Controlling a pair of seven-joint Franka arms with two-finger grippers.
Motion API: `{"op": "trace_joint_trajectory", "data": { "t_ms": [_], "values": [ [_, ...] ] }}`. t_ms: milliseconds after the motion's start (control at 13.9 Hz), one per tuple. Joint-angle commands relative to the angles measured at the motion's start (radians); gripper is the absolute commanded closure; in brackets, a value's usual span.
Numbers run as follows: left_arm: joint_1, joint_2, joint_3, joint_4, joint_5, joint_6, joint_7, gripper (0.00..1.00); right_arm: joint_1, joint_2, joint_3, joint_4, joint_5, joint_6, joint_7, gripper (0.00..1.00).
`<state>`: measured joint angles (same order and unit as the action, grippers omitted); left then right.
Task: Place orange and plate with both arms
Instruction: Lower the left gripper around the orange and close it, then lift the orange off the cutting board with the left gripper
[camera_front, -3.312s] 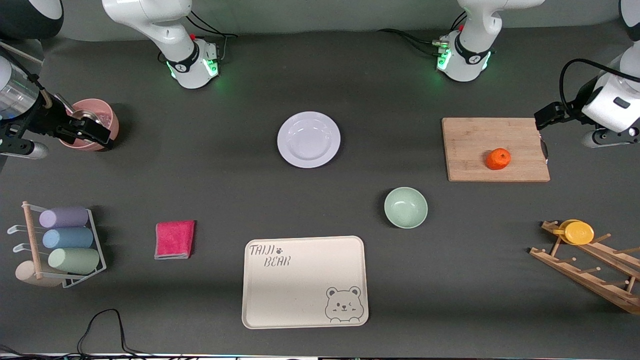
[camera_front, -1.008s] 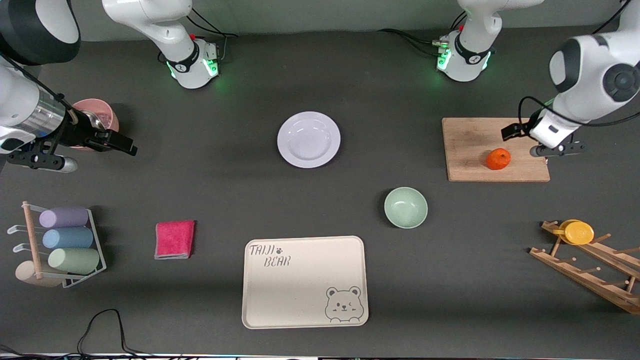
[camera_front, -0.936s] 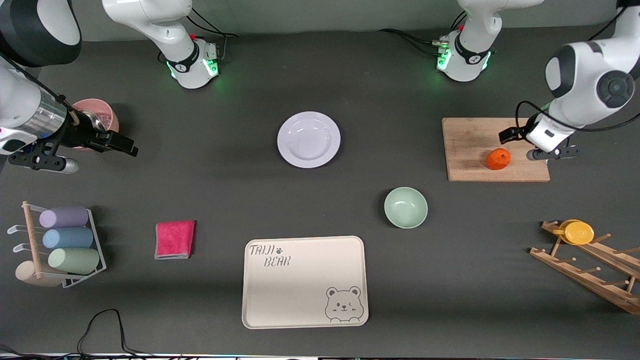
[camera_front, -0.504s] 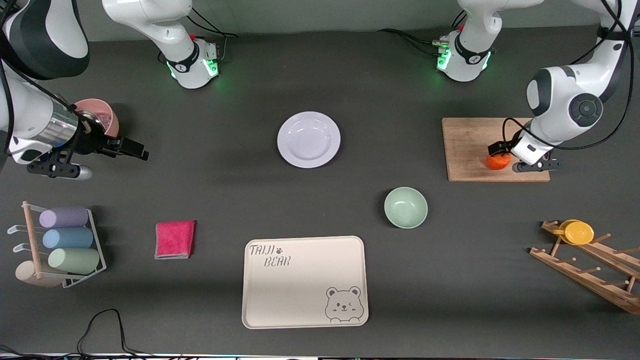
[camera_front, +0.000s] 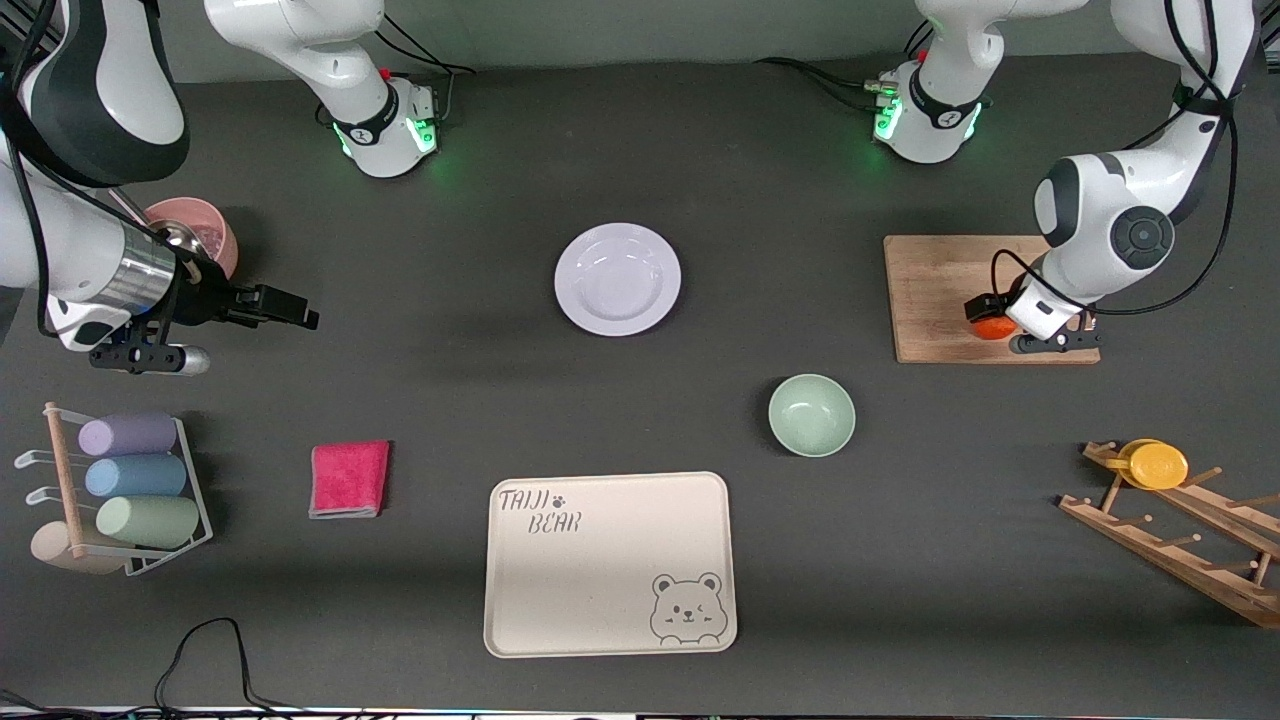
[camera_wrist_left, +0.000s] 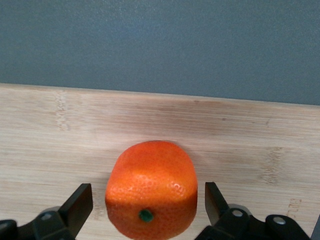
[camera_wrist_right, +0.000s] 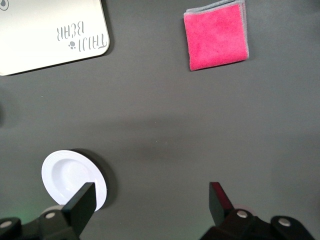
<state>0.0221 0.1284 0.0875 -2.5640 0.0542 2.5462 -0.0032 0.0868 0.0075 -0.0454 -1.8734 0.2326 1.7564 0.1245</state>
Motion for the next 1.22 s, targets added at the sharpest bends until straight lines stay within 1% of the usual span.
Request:
{"op": "trace_joint_trajectory", "data": {
  "t_ms": [0,72,144,360,432,504,576,792,936,1152],
  "values": [
    [0.006,-0.010,-0.002,-0.010,-0.004,0.014,0.015,0.11,0.007,-0.004,-0.004,-0.003,0.025,0.012,-0.023,0.00],
    [0.006,-0.012,-0.002,-0.010,-0.004,0.012,0.015,0.67,0.007,-0.004,-0.002,-0.003,0.037,0.012,-0.023,0.00],
    [0.006,-0.013,-0.002,-0.010,-0.005,0.012,0.014,0.92,0.008,-0.004,-0.002,-0.003,0.059,0.014,-0.023,0.00],
    [0.006,-0.022,-0.002,-0.008,-0.007,0.005,0.014,0.93,0.008,-0.004,-0.002,-0.004,0.063,0.012,-0.023,0.00],
    [0.006,-0.030,-0.002,-0.008,-0.007,0.000,0.014,0.98,0.008,-0.004,-0.002,-0.004,0.063,0.011,-0.023,0.00],
    [0.004,-0.047,-0.002,-0.007,-0.007,-0.009,0.011,1.00,0.008,-0.004,-0.002,-0.004,0.065,0.009,-0.023,0.00],
    [0.004,-0.071,-0.003,-0.005,-0.007,-0.030,0.008,1.00,0.008,-0.004,-0.002,-0.006,0.065,0.009,-0.023,0.00],
    [-0.007,-0.211,-0.008,0.036,-0.007,-0.212,-0.007,1.00,0.008,-0.004,-0.002,-0.007,0.077,0.005,-0.022,0.00],
    [-0.014,-0.272,-0.011,0.126,-0.007,-0.376,-0.006,1.00,0.008,-0.006,-0.002,-0.006,0.083,-0.001,-0.022,0.00],
    [-0.019,-0.291,-0.011,0.353,-0.008,-0.683,-0.001,1.00,0.008,-0.009,-0.001,-0.006,0.111,-0.002,-0.020,0.00]
  ]
}}
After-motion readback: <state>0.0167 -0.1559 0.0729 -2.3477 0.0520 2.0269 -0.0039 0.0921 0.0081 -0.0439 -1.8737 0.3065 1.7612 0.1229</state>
